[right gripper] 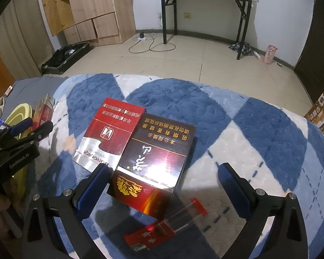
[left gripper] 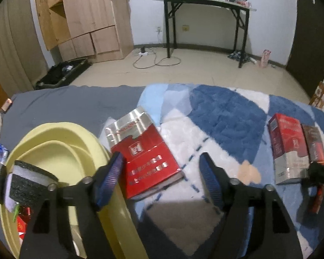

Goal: Organize rigid objects

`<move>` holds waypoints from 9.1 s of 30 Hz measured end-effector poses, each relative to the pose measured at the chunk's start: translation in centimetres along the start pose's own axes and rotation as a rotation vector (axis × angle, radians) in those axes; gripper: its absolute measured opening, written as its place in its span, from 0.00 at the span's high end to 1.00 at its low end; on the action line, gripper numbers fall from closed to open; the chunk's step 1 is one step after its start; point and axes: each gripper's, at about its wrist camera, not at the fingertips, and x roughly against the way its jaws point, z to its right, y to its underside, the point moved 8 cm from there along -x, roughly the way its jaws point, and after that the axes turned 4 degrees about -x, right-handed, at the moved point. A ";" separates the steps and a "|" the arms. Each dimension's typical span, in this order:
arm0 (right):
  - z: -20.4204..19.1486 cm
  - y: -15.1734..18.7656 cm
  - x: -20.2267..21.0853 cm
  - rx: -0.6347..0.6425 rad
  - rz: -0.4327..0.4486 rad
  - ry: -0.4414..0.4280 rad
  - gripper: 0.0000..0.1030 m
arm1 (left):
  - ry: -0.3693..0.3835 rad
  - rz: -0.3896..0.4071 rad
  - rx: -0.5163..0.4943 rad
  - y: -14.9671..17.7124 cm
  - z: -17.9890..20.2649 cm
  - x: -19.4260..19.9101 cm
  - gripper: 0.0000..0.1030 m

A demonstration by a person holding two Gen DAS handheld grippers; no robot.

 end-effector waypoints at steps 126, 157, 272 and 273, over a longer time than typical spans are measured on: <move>-7.7 1.6 7.5 0.262 0.058 0.037 0.00 | 0.295 0.141 0.154 -0.2 -15.5 13.0 0.42; -13.8 5.4 1.5 0.576 -0.081 -0.003 0.08 | 0.219 0.130 0.249 1.0 -19.5 12.1 0.42; -3.5 5.3 2.9 0.120 0.109 -0.100 0.78 | 0.375 0.065 -0.140 -1.5 8.0 1.3 0.44; -3.5 5.3 3.2 0.120 0.122 -0.136 0.79 | 0.378 0.084 -0.130 -1.9 7.4 2.1 0.44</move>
